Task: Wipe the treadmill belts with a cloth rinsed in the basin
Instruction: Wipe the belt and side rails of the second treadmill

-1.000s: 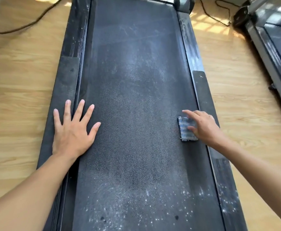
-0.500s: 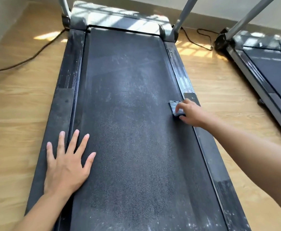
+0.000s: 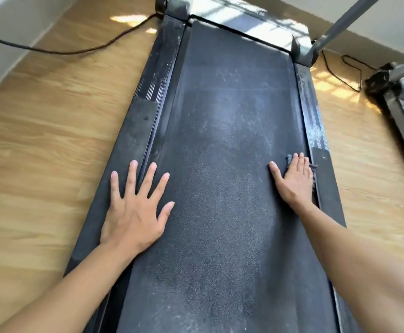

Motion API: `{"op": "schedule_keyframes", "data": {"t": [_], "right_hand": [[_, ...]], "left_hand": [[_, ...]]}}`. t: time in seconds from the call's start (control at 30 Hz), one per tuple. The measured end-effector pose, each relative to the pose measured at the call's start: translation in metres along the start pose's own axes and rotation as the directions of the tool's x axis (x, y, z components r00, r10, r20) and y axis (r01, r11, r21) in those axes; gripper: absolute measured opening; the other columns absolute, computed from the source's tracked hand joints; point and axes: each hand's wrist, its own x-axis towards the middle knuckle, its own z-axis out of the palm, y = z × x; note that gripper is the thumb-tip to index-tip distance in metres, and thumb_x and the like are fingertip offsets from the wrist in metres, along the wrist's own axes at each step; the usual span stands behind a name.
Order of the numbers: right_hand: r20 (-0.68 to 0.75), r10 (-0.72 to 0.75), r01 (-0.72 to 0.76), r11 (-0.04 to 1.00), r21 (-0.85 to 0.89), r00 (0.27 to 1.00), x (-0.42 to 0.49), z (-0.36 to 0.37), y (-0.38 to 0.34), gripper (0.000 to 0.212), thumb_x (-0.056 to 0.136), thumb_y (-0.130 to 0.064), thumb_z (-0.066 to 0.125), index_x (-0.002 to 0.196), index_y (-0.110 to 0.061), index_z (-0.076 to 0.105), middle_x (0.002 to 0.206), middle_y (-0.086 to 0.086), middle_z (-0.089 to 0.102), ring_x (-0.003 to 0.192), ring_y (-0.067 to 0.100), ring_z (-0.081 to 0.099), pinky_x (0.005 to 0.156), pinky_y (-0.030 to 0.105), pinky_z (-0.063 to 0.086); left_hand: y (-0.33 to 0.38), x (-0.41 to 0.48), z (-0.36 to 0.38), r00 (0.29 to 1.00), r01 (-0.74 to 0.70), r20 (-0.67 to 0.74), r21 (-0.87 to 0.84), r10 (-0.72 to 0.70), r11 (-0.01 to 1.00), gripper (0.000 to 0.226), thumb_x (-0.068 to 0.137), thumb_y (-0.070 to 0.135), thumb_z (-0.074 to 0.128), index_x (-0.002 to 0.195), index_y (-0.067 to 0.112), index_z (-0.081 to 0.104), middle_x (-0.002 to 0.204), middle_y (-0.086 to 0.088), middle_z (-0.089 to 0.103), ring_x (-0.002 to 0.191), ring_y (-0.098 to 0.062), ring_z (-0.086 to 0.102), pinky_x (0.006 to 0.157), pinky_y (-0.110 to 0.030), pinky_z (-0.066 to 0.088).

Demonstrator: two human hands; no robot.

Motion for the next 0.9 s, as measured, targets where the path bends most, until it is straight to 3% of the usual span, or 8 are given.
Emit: {"op": "schedule_keyframes", "data": {"t": [0.1, 0.2, 0.33, 0.57, 0.63, 0.7, 0.8, 0.9], "right_hand": [[0.030, -0.026, 0.026, 1.000, -0.006, 0.999, 0.001, 0.002, -0.055, 0.107, 0.095, -0.083, 0.029, 0.166, -0.005, 0.007, 0.176, 0.011, 0.001, 0.162, 0.024, -0.004, 0.131, 0.045, 0.000], [0.063, -0.226, 0.226, 0.974, 0.008, 0.972, -0.006, 0.020, -0.154, 0.100, 0.099, -0.077, 0.029, 0.167, -0.008, 0.004, 0.176, 0.008, -0.004, 0.162, 0.021, -0.009, 0.131, 0.040, -0.006], [0.127, -0.464, 0.464, 0.885, 0.026, 0.877, -0.040, 0.044, -0.272, 0.097, 0.101, -0.075, 0.023, 0.167, -0.009, 0.000, 0.176, 0.007, -0.007, 0.161, 0.019, -0.012, 0.130, 0.038, -0.009], [0.252, -0.771, 0.794, 0.608, 0.015, 0.585, -0.113, 0.036, -0.243, 0.089, 0.104, -0.068, 0.031, 0.168, -0.012, 0.003, 0.176, 0.004, -0.007, 0.161, 0.015, -0.015, 0.131, 0.035, -0.007], [0.247, -0.747, 0.772, 0.636, -0.005, 0.617, -0.107, 0.030, -0.229, 0.090, 0.104, -0.071, 0.030, 0.168, -0.015, 0.001, 0.176, 0.001, -0.009, 0.160, 0.013, -0.015, 0.131, 0.036, -0.005], [0.238, -0.662, 0.681, 0.732, 0.003, 0.711, -0.089, 0.021, -0.199, 0.091, 0.103, -0.073, 0.029, 0.168, -0.017, 0.000, 0.175, -0.001, -0.011, 0.160, 0.013, -0.016, 0.131, 0.038, -0.004], [0.210, -0.425, 0.435, 0.900, -0.003, 0.880, -0.066, 0.004, -0.106, 0.094, 0.100, -0.077, 0.026, 0.168, -0.018, -0.003, 0.175, -0.002, -0.014, 0.160, 0.014, -0.017, 0.131, 0.039, -0.004], [0.193, -0.190, 0.201, 0.979, -0.042, 0.963, -0.062, -0.016, 0.005, 0.102, 0.094, -0.081, 0.018, 0.168, -0.015, -0.003, 0.175, 0.002, -0.013, 0.161, 0.018, -0.014, 0.130, 0.037, -0.006]], "left_hand": [[0.000, -0.001, 0.001, 1.000, 0.005, 0.029, 0.002, -0.005, 1.000, 0.072, 0.103, 0.064, 0.014, 0.167, 0.031, 0.015, 0.176, -0.006, 0.008, 0.161, -0.043, -0.002, 0.123, -0.070, 0.004], [-0.001, -0.002, -0.001, 0.999, 0.007, 0.041, -0.007, -0.007, 1.000, 0.073, 0.103, 0.065, 0.012, 0.167, 0.030, 0.009, 0.176, -0.005, 0.004, 0.161, -0.042, -0.006, 0.123, -0.070, 0.002], [-0.004, -0.002, -0.003, 0.997, 0.082, 0.008, -0.091, -0.082, 0.992, 0.085, 0.101, 0.061, 0.022, 0.168, 0.012, 0.007, 0.176, -0.007, 0.003, 0.162, -0.033, -0.004, 0.127, -0.063, 0.005], [-0.011, -0.006, -0.010, 0.960, 0.262, -0.007, -0.338, -0.281, 0.904, 0.079, 0.091, 0.039, 0.038, 0.160, 0.000, 0.034, 0.172, -0.015, 0.023, 0.160, -0.037, 0.016, 0.129, -0.053, 0.018], [-0.018, -0.022, -0.009, 0.962, 0.257, -0.008, -0.298, -0.272, 0.919, 0.075, 0.095, 0.041, 0.035, 0.160, 0.003, 0.037, 0.172, -0.010, 0.026, 0.159, -0.037, 0.019, 0.127, -0.055, 0.022], [-0.033, -0.047, -0.006, 0.988, 0.148, -0.012, -0.237, -0.155, 0.960, 0.076, 0.098, 0.046, 0.031, 0.163, 0.006, 0.031, 0.174, -0.004, 0.020, 0.161, -0.031, 0.017, 0.126, -0.055, 0.025], [-0.048, -0.071, -0.006, 0.998, 0.053, -0.007, -0.235, -0.056, 0.970, 0.073, 0.100, 0.043, 0.029, 0.163, 0.007, 0.031, 0.175, 0.001, 0.017, 0.162, -0.024, 0.016, 0.125, -0.055, 0.026], [-0.045, -0.067, -0.009, 0.997, 0.081, 0.021, -0.252, -0.078, 0.964, 0.072, 0.099, 0.041, 0.030, 0.164, 0.009, 0.030, 0.175, 0.003, 0.015, 0.162, -0.022, 0.013, 0.124, -0.052, 0.029]]}}
